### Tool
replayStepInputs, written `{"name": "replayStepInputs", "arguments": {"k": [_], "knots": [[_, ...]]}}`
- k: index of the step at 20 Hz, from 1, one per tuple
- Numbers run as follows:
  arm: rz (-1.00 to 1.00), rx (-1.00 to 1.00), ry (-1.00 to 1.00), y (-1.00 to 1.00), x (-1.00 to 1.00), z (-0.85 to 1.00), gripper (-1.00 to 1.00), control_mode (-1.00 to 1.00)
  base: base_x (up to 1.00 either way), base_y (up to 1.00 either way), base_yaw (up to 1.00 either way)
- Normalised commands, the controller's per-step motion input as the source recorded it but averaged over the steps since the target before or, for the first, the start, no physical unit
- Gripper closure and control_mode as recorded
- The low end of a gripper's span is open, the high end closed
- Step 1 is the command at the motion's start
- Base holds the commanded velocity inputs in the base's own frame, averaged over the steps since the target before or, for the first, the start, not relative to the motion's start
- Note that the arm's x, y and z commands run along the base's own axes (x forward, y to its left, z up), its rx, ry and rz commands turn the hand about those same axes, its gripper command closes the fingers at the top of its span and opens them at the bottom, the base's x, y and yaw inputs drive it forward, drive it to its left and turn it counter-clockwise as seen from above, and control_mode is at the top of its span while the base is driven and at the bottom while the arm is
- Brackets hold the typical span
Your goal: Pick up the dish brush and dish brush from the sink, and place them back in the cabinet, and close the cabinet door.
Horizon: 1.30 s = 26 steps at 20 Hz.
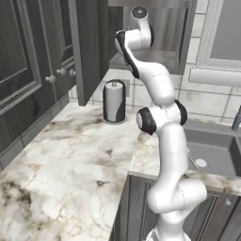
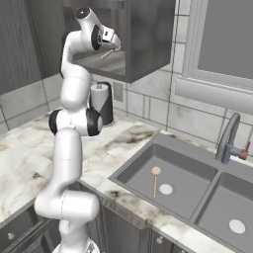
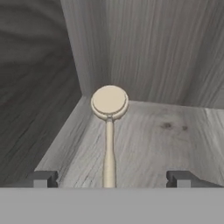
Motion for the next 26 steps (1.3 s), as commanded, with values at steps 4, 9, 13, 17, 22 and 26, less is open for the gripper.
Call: {"name": "replayStepInputs", "arguments": {"k": [4,9,13,17,22,26], "knots": [[0.0,0.0,0.0,0.0,-0.53,-0.17,-1.0,-1.0,0.0,0.0,0.0],[0.0,0.0,-0.06,0.0,-0.46,-0.27,-1.0,-1.0,0.0,0.0,0.0],[0.0,0.0,-0.13,0.0,-0.48,-0.27,-1.0,-1.0,0.0,0.0,0.0],[0.0,0.0,-0.2,0.0,-0.46,-0.24,-1.0,-1.0,0.0,0.0,0.0],[0.0,0.0,-0.23,0.0,-0.59,-0.12,-1.0,-1.0,0.0,0.0,0.0],[0.0,0.0,-0.11,-0.14,-0.71,0.0,-1.0,-1.0,0.0,0.0,0.0]]}}
